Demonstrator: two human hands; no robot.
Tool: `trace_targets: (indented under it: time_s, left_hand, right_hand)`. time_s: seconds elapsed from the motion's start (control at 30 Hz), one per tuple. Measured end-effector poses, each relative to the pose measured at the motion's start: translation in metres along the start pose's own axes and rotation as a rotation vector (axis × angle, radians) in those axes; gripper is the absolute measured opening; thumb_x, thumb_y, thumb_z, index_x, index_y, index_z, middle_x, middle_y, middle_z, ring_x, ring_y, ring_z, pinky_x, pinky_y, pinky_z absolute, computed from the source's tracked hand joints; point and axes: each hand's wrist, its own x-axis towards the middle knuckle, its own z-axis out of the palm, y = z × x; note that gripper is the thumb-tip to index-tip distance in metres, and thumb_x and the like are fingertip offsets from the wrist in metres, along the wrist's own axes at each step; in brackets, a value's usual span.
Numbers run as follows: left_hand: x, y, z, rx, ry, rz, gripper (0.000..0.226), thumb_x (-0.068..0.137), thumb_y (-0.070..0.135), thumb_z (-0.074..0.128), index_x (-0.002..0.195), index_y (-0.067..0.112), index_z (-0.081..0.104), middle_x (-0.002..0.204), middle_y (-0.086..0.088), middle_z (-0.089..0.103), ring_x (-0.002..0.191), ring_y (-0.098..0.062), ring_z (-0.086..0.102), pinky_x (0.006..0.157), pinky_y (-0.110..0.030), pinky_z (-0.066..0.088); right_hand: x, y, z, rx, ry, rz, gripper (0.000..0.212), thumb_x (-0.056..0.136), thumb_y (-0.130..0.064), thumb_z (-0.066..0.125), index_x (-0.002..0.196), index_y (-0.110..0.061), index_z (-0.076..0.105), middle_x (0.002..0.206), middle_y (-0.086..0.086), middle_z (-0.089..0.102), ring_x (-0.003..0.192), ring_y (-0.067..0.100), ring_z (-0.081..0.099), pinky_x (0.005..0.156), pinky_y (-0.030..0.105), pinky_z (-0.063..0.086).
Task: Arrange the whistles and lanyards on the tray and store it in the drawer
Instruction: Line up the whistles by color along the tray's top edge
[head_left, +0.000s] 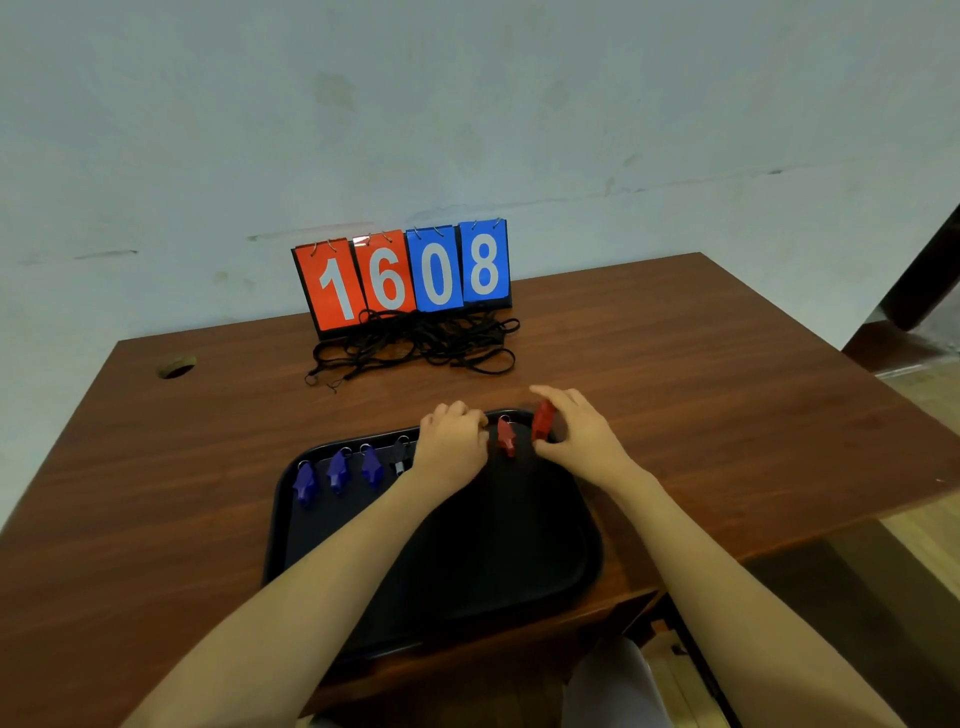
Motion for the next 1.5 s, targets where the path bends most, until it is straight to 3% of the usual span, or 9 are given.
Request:
trace_targets:
  time_s: [0.1,0.27,0.37,0.53,0.67,1.0,1.17,1.33,1.5]
  left_hand:
    - [-0.006,-0.013,0.008,0.143,-0.004,0.088,0.036,0.095,0.020,0.044,0.129,0.015,0.053,0.131,-0.004,0.051,0.124,-0.024,0.040,0.104,-0.036,0.028]
    - [-0.010,-0.010,0.016,0.217,-0.004,0.191,0.044,0.095,0.030,0.047,0.137,0.018,0.045,0.140,-0.002,0.046,0.133,-0.023,0.034,0.114,-0.040,0.016]
    - [-0.009,-0.006,0.021,0.263,-0.049,0.200,0.047,0.095,0.032,0.046,0.140,0.019,0.040,0.143,-0.003,0.041,0.136,-0.024,0.030,0.116,-0.044,0.012]
    - [-0.009,-0.005,0.022,0.264,-0.058,0.232,0.050,0.097,0.029,0.044,0.145,0.021,0.029,0.150,-0.001,0.032,0.141,-0.023,0.022,0.117,-0.046,0.008]
    - [-0.011,-0.006,0.023,0.309,-0.091,0.269,0.050,0.099,0.029,0.037,0.147,0.023,0.024,0.153,0.002,0.026,0.144,-0.023,0.014,0.117,-0.049,0.002]
    - [-0.011,-0.001,0.021,0.296,-0.095,0.250,0.046,0.100,0.027,0.034,0.145,0.020,0.027,0.152,0.004,0.032,0.146,-0.020,0.015,0.117,-0.054,-0.006]
    - [-0.012,0.003,0.022,0.303,-0.087,0.267,0.045,0.100,0.025,0.035,0.145,0.022,0.029,0.151,0.003,0.031,0.146,-0.021,0.014,0.113,-0.057,-0.009]
    - [-0.012,0.004,0.020,0.306,-0.100,0.259,0.044,0.101,0.023,0.033,0.144,0.021,0.030,0.152,0.004,0.030,0.146,-0.019,0.013,0.113,-0.058,-0.010]
    - [-0.013,0.002,0.019,0.286,-0.109,0.252,0.044,0.100,0.021,0.033,0.145,0.021,0.030,0.151,0.004,0.031,0.146,-0.019,0.014,0.113,-0.058,-0.010]
  right_hand:
    - [0.003,0.006,-0.003,0.023,-0.044,0.051,0.055,0.077,-0.027,0.070,0.126,-0.034,0.047,0.126,-0.006,0.052,0.117,0.018,0.051,0.102,0.038,0.042]
    - [0.006,0.007,0.001,0.030,-0.166,0.050,0.048,0.074,-0.026,0.069,0.111,-0.039,0.041,0.109,-0.007,0.056,0.100,0.017,0.057,0.096,0.045,0.044]
    - [0.010,0.009,0.002,-0.054,-0.242,0.022,0.054,0.073,-0.028,0.068,0.115,-0.042,0.037,0.116,-0.008,0.054,0.113,0.016,0.050,0.105,0.047,0.033]
    - [0.020,0.012,-0.001,-0.188,-0.320,0.005,0.064,0.078,-0.023,0.067,0.133,-0.034,0.037,0.136,-0.004,0.047,0.133,0.019,0.035,0.114,0.054,0.016]
    - [0.025,0.011,-0.003,-0.225,-0.363,-0.029,0.058,0.078,-0.021,0.069,0.129,-0.034,0.045,0.137,-0.004,0.045,0.136,0.020,0.026,0.113,0.055,0.018]
    - [0.034,0.008,0.005,-0.283,-0.343,-0.033,0.059,0.080,-0.024,0.069,0.133,-0.033,0.046,0.133,-0.004,0.038,0.129,0.022,0.023,0.109,0.042,0.025]
    - [0.035,0.007,-0.001,-0.319,-0.356,-0.031,0.061,0.081,-0.036,0.068,0.137,-0.035,0.043,0.139,-0.003,0.040,0.133,0.023,0.022,0.110,0.045,0.023]
    - [0.034,0.008,0.000,-0.347,-0.317,-0.034,0.049,0.088,-0.034,0.063,0.134,-0.033,0.047,0.139,-0.002,0.043,0.133,0.023,0.026,0.112,0.046,0.023]
    - [0.031,0.005,0.004,-0.356,-0.301,-0.040,0.054,0.084,-0.035,0.065,0.134,-0.032,0.045,0.136,-0.002,0.045,0.133,0.022,0.027,0.110,0.045,0.023]
